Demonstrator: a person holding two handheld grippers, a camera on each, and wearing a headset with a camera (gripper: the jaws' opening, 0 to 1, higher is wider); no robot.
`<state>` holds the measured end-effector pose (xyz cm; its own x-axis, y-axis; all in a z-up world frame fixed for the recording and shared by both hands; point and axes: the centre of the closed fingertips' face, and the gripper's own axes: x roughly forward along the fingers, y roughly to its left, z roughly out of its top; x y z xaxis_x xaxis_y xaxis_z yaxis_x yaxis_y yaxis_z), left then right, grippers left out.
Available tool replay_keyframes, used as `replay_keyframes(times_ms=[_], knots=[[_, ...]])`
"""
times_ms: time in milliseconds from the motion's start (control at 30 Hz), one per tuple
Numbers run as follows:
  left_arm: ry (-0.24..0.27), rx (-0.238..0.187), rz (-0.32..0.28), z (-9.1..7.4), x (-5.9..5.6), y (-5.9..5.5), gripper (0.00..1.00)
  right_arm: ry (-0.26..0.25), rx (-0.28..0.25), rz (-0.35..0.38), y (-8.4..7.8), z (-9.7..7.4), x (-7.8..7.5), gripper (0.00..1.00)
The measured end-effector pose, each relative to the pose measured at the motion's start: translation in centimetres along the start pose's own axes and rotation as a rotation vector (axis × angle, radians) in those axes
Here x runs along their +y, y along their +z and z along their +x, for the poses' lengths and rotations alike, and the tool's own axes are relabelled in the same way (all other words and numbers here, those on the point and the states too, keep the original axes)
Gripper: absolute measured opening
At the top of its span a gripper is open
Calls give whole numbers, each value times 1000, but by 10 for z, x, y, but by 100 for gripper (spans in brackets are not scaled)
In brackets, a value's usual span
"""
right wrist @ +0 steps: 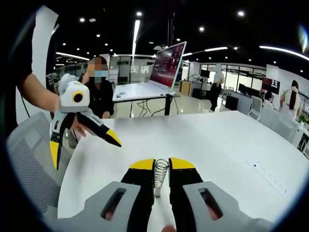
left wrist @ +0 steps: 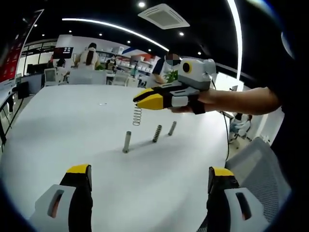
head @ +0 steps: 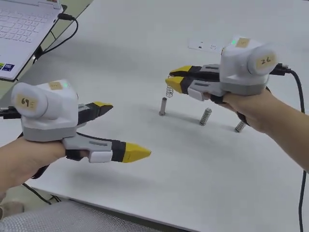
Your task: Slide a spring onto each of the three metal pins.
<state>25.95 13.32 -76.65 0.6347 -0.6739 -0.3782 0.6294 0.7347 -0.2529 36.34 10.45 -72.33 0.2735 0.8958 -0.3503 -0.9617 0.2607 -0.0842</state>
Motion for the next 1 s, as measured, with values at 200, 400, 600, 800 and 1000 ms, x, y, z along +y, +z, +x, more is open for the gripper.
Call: replay_keyframes(times_ms=[200,400,600,800,1000], knots=[[1,-6,-1,1,1,5,98,-11,2,12,-3,4,-4,8],[0,-8,0,3,2,6,98,-11,1,17,-5,10,-3,8],[4,-10,1,2,4,6,98,-6,14,12,-10,13,-2,8],[5,-7,-2,1,5,5,98,-5,18,10,-14,16,-2,8],[4,-5,-9,1,6,4,98,2,27,14,-20,19,1,8]])
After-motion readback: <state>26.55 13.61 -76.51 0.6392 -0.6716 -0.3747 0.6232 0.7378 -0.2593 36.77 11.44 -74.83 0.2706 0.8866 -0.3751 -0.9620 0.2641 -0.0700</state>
